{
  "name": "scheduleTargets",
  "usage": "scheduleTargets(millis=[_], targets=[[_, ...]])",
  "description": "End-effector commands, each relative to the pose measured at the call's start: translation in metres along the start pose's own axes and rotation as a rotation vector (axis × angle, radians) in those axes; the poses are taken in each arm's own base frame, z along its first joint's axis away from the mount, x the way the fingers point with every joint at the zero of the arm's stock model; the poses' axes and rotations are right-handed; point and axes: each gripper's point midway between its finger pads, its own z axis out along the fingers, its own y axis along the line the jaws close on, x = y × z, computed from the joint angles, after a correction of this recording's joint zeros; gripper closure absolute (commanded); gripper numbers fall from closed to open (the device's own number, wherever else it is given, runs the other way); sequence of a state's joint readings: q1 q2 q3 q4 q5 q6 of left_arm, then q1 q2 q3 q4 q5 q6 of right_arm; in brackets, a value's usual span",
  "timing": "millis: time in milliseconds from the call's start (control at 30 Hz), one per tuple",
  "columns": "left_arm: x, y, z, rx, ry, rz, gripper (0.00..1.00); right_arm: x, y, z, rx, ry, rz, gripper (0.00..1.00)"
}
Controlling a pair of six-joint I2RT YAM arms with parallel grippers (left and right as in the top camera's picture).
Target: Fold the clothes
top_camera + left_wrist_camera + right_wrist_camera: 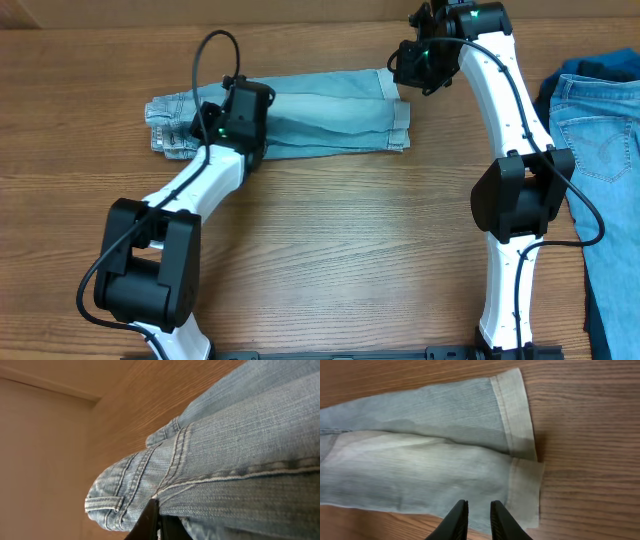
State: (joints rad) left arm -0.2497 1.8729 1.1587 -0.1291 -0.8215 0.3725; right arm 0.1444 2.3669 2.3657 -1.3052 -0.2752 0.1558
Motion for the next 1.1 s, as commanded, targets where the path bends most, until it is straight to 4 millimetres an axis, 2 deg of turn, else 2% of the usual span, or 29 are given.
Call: scheduleTargets(millis=[0, 100, 167, 233, 300, 367, 433, 500, 567, 700, 733, 767, 800, 867, 900, 1033, 1067], targets=[[-0.014, -0.003, 0.009, 0.095, -0.055, -0.105, 0.95, -0.004, -0.009, -0.007, 0.052, -0.018, -0.005, 0.81], [-0.024, -0.003, 0.013, 0.138, -0.103, -0.169, 0.93, 0.0, -0.01, -0.007, 0.056, -0.004, -0.001, 0.81], [-0.032, -0.004, 0.014, 0.176, -0.142, -0.201, 0.86, 0.002, -0.011, -0.007, 0.059, 0.006, 0.002, 0.81], [-0.04, -0.003, 0.016, 0.192, -0.178, -0.228, 0.63, 0.005, -0.011, -0.007, 0.061, 0.016, 0.005, 0.81], [-0.046, 0.002, 0.019, 0.175, -0.203, -0.257, 0.48, 0.007, -0.012, -0.007, 0.063, 0.026, 0.008, 0.81], [-0.051, 0.008, 0.024, 0.159, -0.226, -0.302, 0.25, 0.011, -0.012, -0.007, 0.066, 0.04, 0.012, 0.8], [-0.058, 0.018, 0.026, 0.141, -0.249, -0.352, 0.2, 0.014, -0.013, -0.007, 0.069, 0.052, 0.015, 0.8], [-0.071, 0.037, 0.025, 0.121, -0.258, -0.406, 0.18, 0.014, -0.014, -0.007, 0.073, 0.055, 0.016, 0.79], [-0.091, 0.057, 0.016, 0.121, -0.26, -0.419, 0.12, 0.013, -0.014, -0.007, 0.072, 0.05, 0.015, 0.76], [-0.125, 0.097, -0.015, 0.197, -0.215, -0.545, 0.1, 0.008, -0.01, -0.01, 0.058, 0.029, -0.018, 0.73], [-0.128, 0.099, -0.025, 0.251, -0.197, -0.566, 0.14, 0.008, -0.006, -0.013, 0.042, 0.025, -0.052, 0.71], [-0.131, 0.096, -0.037, 0.33, -0.17, -0.576, 0.23, 0.009, 0.001, -0.019, 0.016, 0.023, -0.099, 0.71], [-0.129, 0.09, -0.046, 0.402, -0.142, -0.574, 0.4, 0.011, 0.007, -0.024, -0.006, 0.021, -0.14, 0.71], [-0.118, 0.072, -0.062, 0.532, -0.066, -0.548, 0.83, 0.014, 0.021, -0.038, -0.043, 0.01, -0.205, 0.71], [-0.111, 0.064, -0.066, 0.573, -0.028, -0.544, 0.93, 0.015, 0.024, -0.042, -0.047, 0.005, -0.221, 0.73], [-0.067, 0.03, -0.075, 0.677, 0.178, -0.483, 0.96, 0.03, 0.033, -0.057, -0.048, 0.034, -0.24, 0.95], [-0.054, 0.025, -0.076, 0.679, 0.23, -0.457, 0.96, 0.035, 0.032, -0.057, -0.046, 0.056, -0.242, 0.96]])
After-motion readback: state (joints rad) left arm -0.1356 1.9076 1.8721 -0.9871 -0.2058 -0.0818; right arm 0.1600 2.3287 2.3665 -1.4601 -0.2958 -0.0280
